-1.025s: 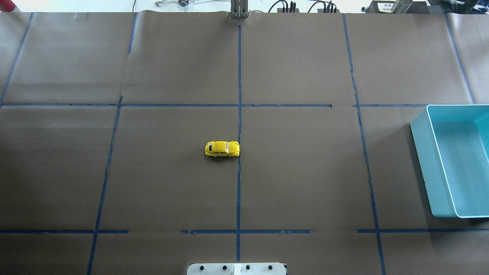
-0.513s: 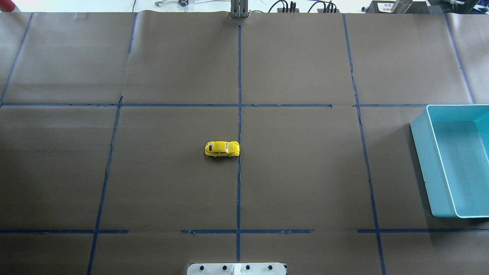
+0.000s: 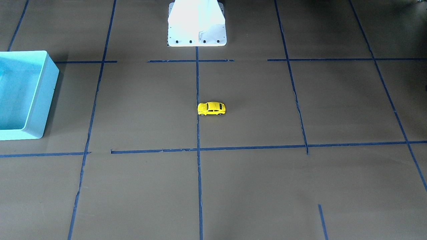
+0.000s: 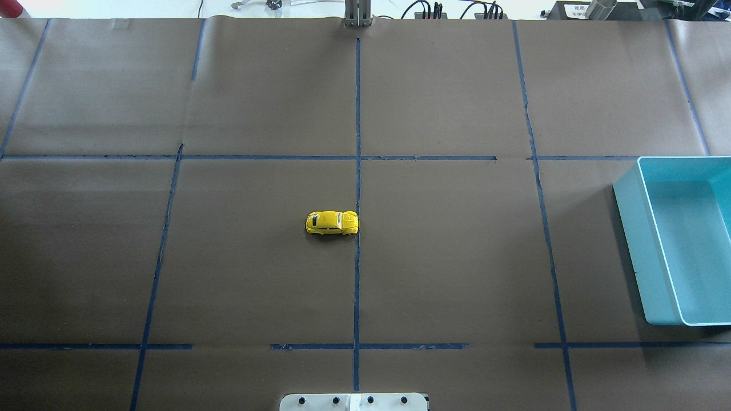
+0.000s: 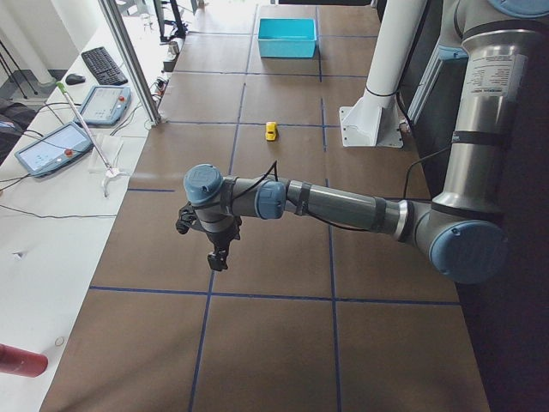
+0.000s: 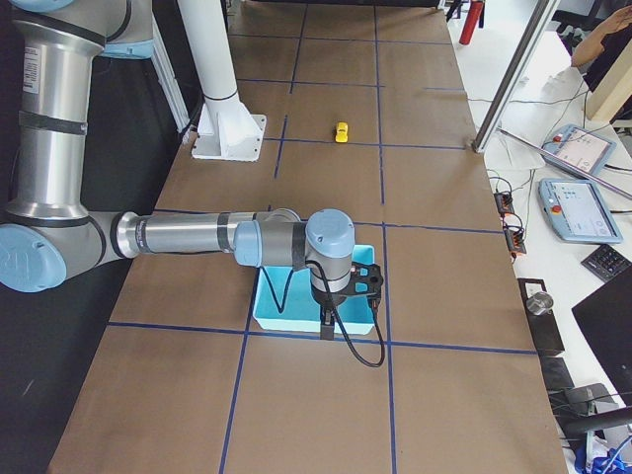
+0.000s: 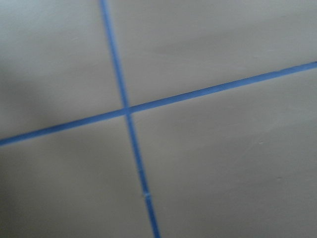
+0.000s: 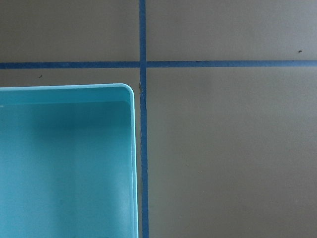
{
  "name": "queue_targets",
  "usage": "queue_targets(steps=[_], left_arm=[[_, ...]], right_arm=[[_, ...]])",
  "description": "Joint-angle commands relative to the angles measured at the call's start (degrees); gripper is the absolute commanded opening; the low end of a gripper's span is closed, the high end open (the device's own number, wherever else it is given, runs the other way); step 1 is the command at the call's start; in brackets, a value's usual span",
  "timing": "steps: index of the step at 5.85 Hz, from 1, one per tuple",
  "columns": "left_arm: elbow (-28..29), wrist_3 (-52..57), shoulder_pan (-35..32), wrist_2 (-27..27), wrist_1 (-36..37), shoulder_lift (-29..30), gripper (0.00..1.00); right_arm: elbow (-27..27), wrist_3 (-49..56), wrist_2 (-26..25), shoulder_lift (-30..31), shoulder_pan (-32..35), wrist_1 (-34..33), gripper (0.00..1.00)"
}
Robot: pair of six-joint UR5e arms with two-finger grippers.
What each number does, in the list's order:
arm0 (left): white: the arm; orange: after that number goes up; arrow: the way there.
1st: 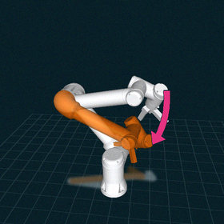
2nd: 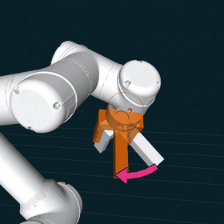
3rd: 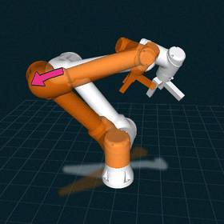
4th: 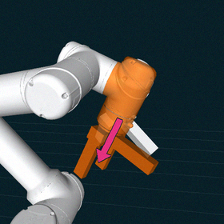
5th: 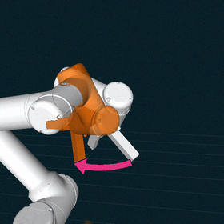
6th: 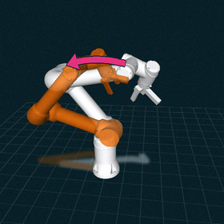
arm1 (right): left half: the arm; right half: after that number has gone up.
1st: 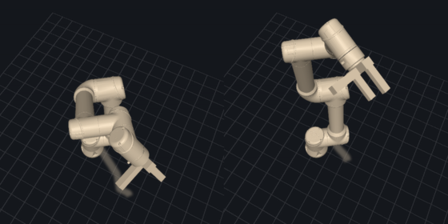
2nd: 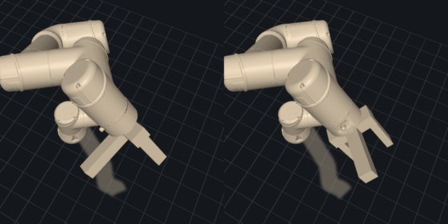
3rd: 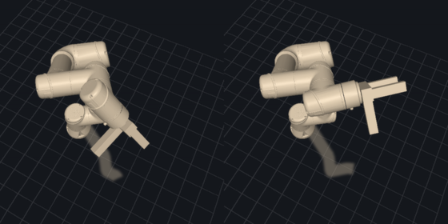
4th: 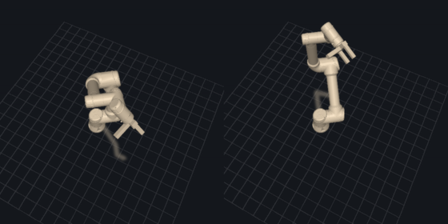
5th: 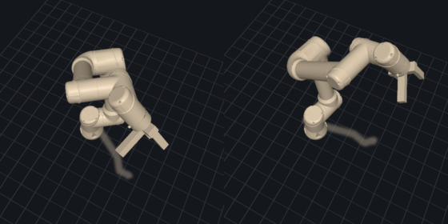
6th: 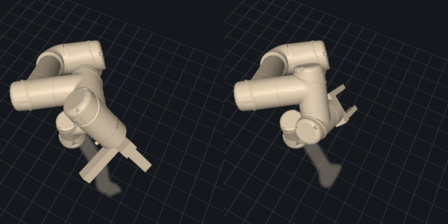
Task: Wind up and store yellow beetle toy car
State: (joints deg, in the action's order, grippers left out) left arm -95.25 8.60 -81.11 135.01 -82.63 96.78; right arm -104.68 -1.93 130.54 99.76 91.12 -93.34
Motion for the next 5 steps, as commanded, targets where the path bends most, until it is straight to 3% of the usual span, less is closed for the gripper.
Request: queue_targets(steps=[1, 5], left_arm=[[3.64, 0.18, 7.34, -0.18, 1.32, 9.51, 1.00], [2.97, 0.10, 21.47, -0.18, 3.44, 24.83, 1.00]], right_arm=[[0.00, 0.00, -0.02, 0.00, 0.02, 0.00, 1.00], [0.00, 0.00, -0.02, -0.09, 0.02, 0.00, 1.00]])
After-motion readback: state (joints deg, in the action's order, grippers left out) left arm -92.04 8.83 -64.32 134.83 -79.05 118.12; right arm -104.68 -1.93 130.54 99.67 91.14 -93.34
